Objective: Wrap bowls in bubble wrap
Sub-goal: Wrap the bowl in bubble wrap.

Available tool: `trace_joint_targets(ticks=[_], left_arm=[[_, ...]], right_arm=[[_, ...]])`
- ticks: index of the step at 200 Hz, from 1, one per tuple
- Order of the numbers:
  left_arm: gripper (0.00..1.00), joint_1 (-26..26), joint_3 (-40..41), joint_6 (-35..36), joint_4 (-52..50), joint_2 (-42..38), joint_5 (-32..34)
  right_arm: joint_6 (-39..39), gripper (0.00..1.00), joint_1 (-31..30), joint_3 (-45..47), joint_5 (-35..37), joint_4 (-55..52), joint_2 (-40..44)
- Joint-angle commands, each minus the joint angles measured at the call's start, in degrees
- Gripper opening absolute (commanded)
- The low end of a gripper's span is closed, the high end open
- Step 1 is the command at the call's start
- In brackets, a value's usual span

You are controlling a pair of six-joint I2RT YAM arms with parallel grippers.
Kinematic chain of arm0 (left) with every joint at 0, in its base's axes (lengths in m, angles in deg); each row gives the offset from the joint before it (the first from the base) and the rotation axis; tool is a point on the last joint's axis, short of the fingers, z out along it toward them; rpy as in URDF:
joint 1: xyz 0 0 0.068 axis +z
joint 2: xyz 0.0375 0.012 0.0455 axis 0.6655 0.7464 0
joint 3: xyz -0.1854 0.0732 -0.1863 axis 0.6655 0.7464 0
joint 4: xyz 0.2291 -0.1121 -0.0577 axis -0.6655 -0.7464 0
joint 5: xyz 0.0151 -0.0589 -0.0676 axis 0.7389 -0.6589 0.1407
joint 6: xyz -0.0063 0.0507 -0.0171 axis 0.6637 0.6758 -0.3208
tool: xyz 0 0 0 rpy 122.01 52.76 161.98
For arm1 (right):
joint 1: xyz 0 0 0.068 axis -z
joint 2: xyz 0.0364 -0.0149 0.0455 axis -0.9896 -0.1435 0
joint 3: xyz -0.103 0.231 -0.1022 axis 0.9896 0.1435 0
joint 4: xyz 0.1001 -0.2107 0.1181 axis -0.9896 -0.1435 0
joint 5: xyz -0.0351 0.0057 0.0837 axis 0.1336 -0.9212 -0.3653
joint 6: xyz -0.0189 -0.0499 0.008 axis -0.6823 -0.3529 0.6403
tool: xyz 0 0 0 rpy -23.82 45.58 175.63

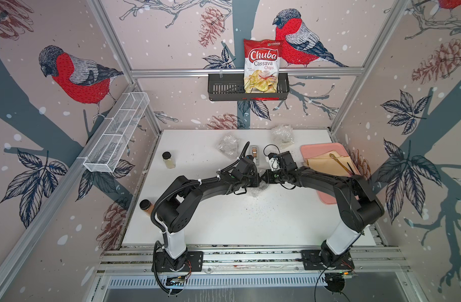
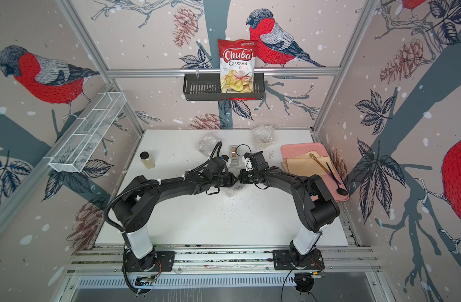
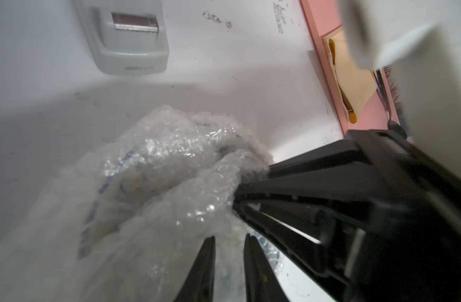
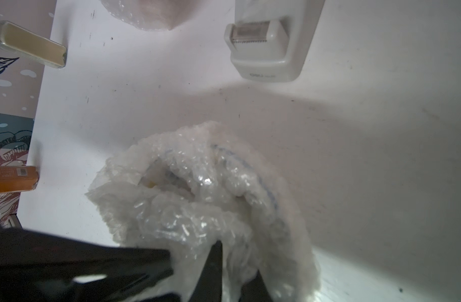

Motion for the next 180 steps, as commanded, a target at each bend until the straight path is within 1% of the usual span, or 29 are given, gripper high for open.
trace_joint_targets(ticks=[1, 13, 24, 46, 73, 91, 124, 137, 147, 159, 166, 180], left_arm=[[0.25, 0.0, -0.77, 1.0, 0.08, 1.7, 0.14], [0.25, 0.0, -0.63, 1.14, -0.32, 2.1, 0.8], [0.25, 0.01, -0.24, 1.16, -0.15, 2.27, 0.83], [0.25, 0.01, -0.23, 1.08, -0.31, 2.87, 0.59], [0.25, 0.0, -0.33, 0.87, -0.17, 2.67, 0.84], [0.25, 0.0, -0.66, 1.06, -0.67, 2.46, 1.22], [0.25, 0.0, -1.01, 1.23, -1.08, 2.28, 1.07], [0.26, 0.0, -0.95, 1.22, -1.16, 1.95, 0.97], [0.28, 0.02, -0.71, 1.22, -1.13, 1.39, 1.12], [0.32, 0.01, -0.1, 1.05, -1.44, 0.06, 1.82], [0.38, 0.02, 0.56, 0.73, -1.55, -1.22, 2.67], [0.51, 0.13, 2.83, -0.06, -1.34, -4.61, 4.87]], right_arm=[[-0.17, 0.23, 0.65, 0.15, -1.07, -0.5, 1.82], [-0.24, 0.27, 1.25, 0.26, -1.31, -0.73, 3.01], [-0.19, 0.32, 1.79, 0.27, -1.27, -0.89, 4.09], [-0.6, 0.45, 3.13, -0.17, -1.02, -1.52, 4.96], [-2.84, 0.61, 3.77, -1.65, 0.37, -4.06, 3.18], [-3.96, 0.65, 3.75, -2.86, -0.89, -5.32, 0.55], [-3.73, 0.65, 3.53, -3.42, -2.44, -3.03, -3.31], [-3.35, 0.63, 3.67, -3.5, -2.96, -1.42, -4.47], [-2.87, 0.57, 3.6, -3.51, -3.18, -0.38, -5.31], [-2.69, 0.45, 3.67, -3.76, -3.66, 0.01, -6.06], [-2.67, 0.39, 3.51, -3.79, -3.89, 0.06, -6.3], [-2.79, 0.32, 3.42, -3.61, -3.73, 0.01, -6.36]])
